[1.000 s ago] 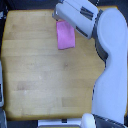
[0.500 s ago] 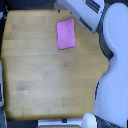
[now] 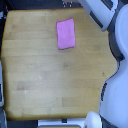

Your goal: Folding a cloth

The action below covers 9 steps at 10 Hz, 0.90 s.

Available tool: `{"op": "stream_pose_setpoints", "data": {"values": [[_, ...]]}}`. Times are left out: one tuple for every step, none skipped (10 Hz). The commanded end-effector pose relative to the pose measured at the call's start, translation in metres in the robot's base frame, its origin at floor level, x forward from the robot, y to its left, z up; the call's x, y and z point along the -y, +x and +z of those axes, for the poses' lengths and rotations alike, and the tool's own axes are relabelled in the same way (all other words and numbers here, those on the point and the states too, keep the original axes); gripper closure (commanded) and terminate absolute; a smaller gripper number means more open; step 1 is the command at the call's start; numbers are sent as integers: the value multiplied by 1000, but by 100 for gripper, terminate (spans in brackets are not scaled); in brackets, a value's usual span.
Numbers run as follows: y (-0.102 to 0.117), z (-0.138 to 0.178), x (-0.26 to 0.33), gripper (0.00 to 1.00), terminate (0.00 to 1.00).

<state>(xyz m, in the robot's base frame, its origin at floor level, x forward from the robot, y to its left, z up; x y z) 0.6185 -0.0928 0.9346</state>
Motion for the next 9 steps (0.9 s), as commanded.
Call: {"op": "stream_pose_setpoints", "data": {"values": [[-23, 16, 124, 0, 0], [-27, 17, 134, 0, 0], [-36, 18, 156, 0, 0], [-41, 19, 164, 0, 0], [-51, 18, 184, 0, 0], [-56, 18, 192, 0, 0], [-67, 17, 207, 0, 0], [-78, 18, 220, 0, 0], [-88, 20, 235, 0, 0]]}}
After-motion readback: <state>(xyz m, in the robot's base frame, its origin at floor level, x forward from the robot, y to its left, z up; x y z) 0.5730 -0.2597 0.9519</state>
